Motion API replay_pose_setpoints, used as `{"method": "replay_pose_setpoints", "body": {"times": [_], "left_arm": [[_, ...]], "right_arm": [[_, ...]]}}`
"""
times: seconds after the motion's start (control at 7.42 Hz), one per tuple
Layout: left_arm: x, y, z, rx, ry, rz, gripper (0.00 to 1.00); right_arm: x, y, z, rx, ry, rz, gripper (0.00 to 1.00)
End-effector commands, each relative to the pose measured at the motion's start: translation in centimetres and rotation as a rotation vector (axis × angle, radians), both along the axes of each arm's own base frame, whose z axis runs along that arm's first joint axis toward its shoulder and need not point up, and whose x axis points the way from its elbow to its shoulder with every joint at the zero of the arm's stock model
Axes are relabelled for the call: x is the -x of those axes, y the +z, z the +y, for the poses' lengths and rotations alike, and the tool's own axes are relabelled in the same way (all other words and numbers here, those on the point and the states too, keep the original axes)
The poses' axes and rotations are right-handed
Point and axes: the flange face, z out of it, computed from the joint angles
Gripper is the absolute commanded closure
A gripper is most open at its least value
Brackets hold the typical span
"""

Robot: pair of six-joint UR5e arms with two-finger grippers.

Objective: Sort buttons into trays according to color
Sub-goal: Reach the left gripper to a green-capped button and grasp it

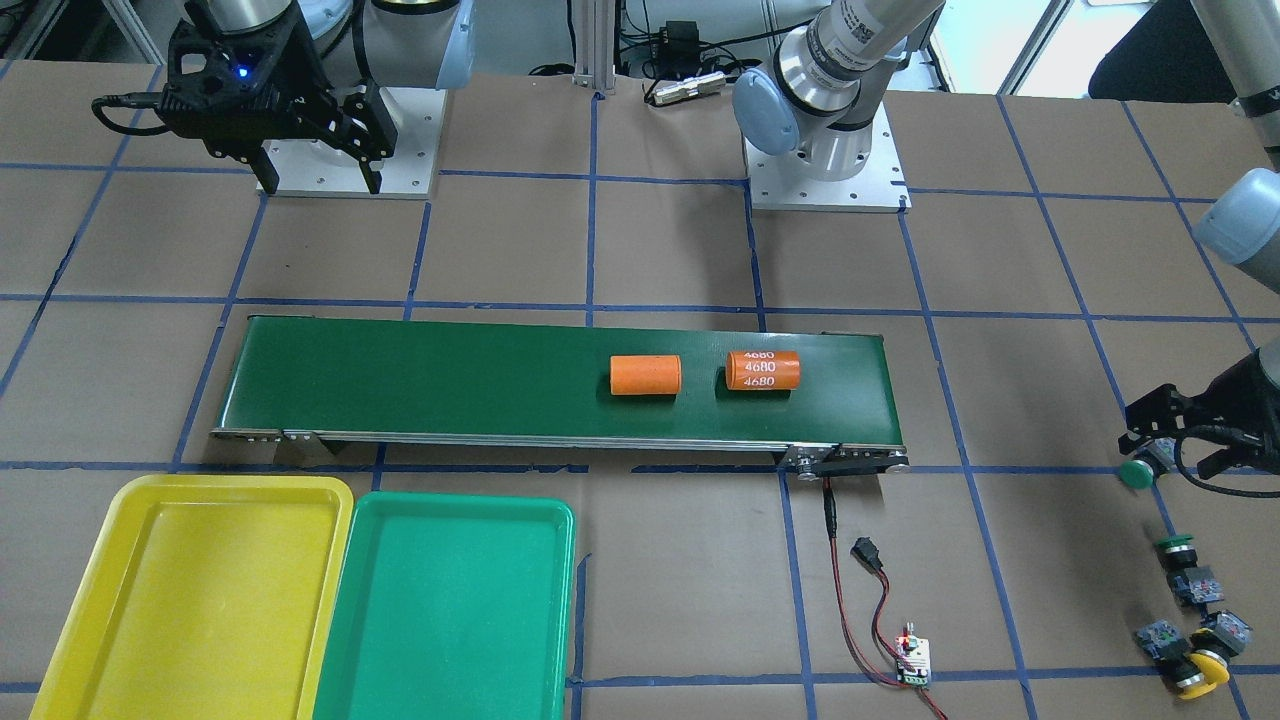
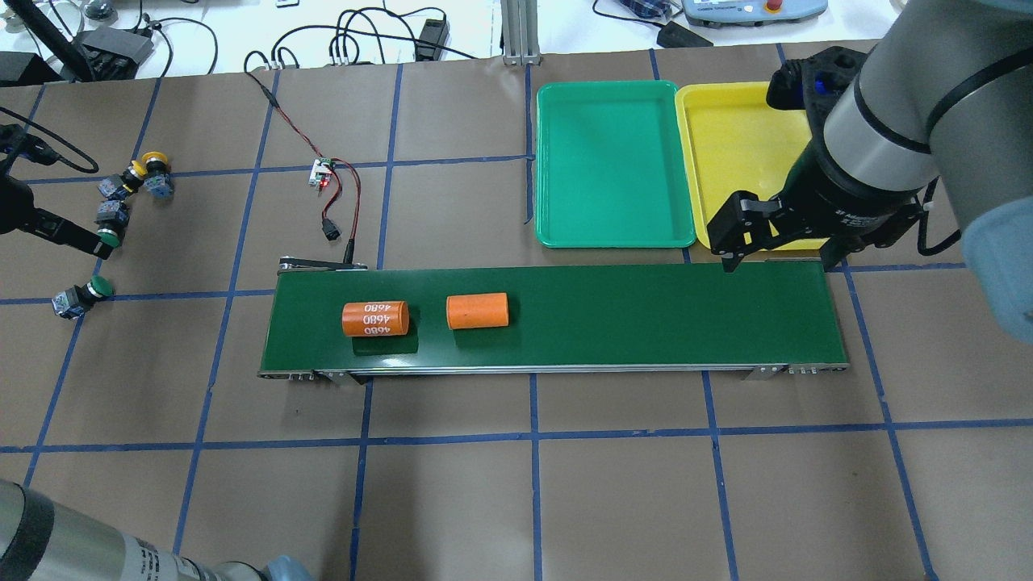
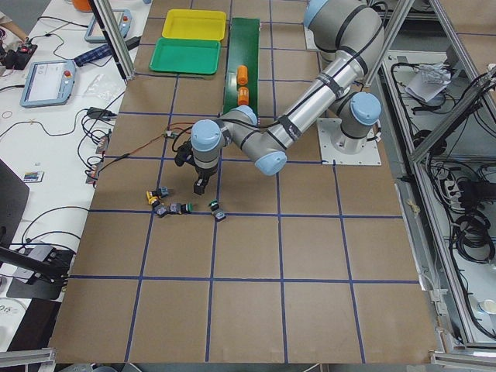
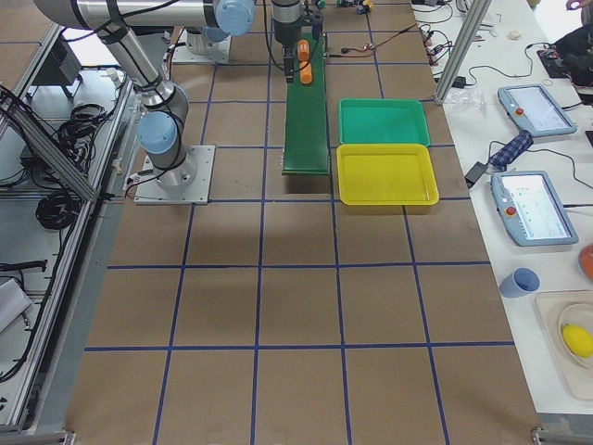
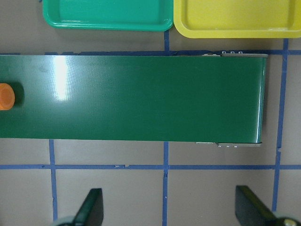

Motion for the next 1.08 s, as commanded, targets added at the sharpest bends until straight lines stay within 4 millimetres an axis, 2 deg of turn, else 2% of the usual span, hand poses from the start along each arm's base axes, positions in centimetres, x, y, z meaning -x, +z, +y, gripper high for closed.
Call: {"method": "replay_pose_setpoints", "body": {"times": [0.0, 0.13, 0.27, 0.4, 0.54, 0.67, 0.81, 0.94], "left_arm": [[-3.3, -3.0, 0.8, -0.025, 0.094, -0.02, 0.0], [-4.3, -4.1, 1.8, -0.048, 0.078, -0.005, 0.0], [-4.3, -4.4, 2.0, -0.046, -0.066, -0.008, 0.0], [-4.6, -5.6, 2.0, -0.046, -0.209, -0.015, 0.0], [-6.1, -7.2, 3.1, -0.053, -0.31, 0.001, 0.0], [-7.4, -8.1, 3.8, -0.057, -0.32, 0.01, 0.0], [-7.4, -8.8, 3.7, -0.062, -0.328, 0.02, 0.15], [-7.2, -8.9, 3.6, -0.059, -0.363, 0.022, 0.56]], "right_arm": [[0.0, 0.1, 0.2, 0.004, 0.0, -0.001, 0.0], [0.0, 0.1, 0.2, 0.003, 0.0, 0.0, 0.0], [0.0, 0.0, 0.2, 0.001, 0.0, -0.001, 0.0], [0.0, -0.1, 0.2, 0.0, 0.0, -0.001, 0.0], [0.0, -0.4, 0.3, -0.005, 0.0, 0.002, 0.0], [0.0, -0.4, 0.5, -0.005, 0.0, 0.0, 0.0], [0.0, -0.4, 0.6, -0.005, 0.0, 0.0, 0.0], [0.0, -0.4, 0.6, -0.005, 0.0, 0.002, 0.0]]}}
